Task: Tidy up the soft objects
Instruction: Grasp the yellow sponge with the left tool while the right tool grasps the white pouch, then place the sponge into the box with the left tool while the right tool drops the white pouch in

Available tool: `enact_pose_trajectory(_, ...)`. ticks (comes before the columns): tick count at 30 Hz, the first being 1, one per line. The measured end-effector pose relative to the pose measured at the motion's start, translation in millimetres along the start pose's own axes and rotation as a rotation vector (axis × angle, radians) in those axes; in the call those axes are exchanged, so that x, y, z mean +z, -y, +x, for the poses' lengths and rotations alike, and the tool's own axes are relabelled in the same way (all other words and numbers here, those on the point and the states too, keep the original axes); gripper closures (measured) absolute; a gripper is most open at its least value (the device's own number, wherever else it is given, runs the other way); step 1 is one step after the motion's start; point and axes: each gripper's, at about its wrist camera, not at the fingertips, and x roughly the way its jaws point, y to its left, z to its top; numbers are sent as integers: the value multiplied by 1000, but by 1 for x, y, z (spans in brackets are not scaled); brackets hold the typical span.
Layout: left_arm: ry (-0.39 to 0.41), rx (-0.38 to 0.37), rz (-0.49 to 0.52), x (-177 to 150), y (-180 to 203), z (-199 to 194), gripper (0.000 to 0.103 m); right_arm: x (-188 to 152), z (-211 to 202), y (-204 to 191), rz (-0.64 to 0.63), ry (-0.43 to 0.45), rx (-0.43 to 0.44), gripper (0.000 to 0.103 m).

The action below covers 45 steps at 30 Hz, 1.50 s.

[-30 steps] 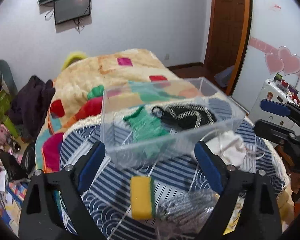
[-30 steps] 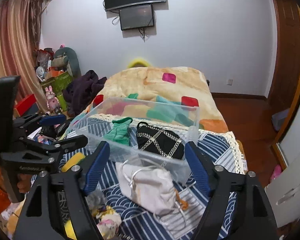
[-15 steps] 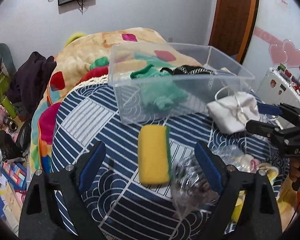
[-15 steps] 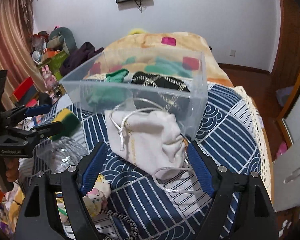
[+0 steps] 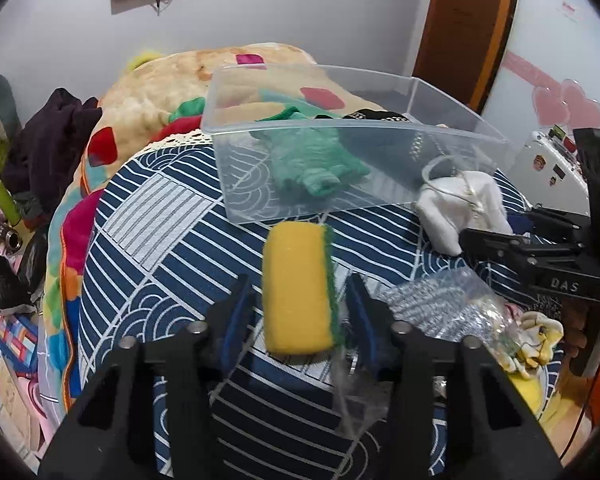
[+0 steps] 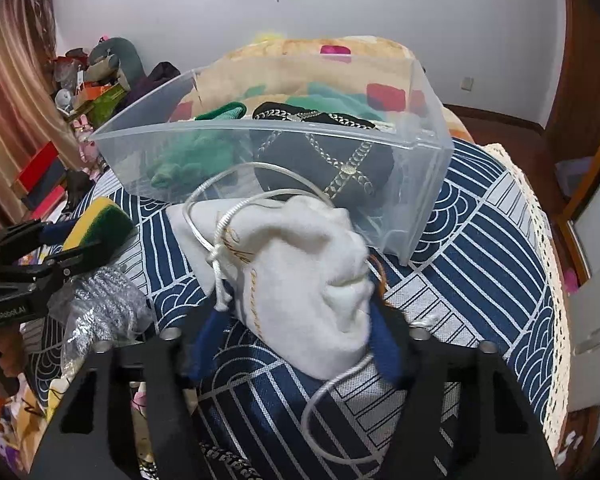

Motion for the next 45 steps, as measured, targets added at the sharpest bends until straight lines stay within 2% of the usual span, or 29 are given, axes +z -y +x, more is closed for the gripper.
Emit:
enact_pose_trajectory(2, 2, -1, 7, -1, 1, -2, 68, -2, -4, -1, -12, -1, 17, 67)
enact_pose_trajectory(3, 5, 4, 11, 0, 2, -4, 69, -3, -5, -2, -17, 1, 22, 70)
enact_pose_trajectory(6, 15, 14, 19, 0, 3, -9, 71, -5, -9, -5, -32, 17, 26, 74)
enact_pose_trajectory(13, 82, 18, 36, 5, 4, -38, 72, -3, -39, -12, -66, 99, 26, 75)
enact_pose_trajectory(21, 192, 4, 27, 33, 10, -63, 72, 17, -74, -15, -63, 221, 38, 75)
enact_pose_trajectory(27, 259, 18, 28, 57, 14, -69, 72, 39, -82, -18, -55, 300, 43, 75)
enact_pose_trajectory(31, 288, 29, 20, 72, 12, -67, 72, 53, -79, -20, -46, 317, 44, 75)
enact_pose_trajectory(38, 255, 31, -17, 93, 4, -39, 72, 75, -60, -20, -21, 306, 41, 75)
enact_pose_trajectory(45, 195, 53, -50, 103, -5, -3, 72, 84, -33, -25, -23, 235, 12, 75)
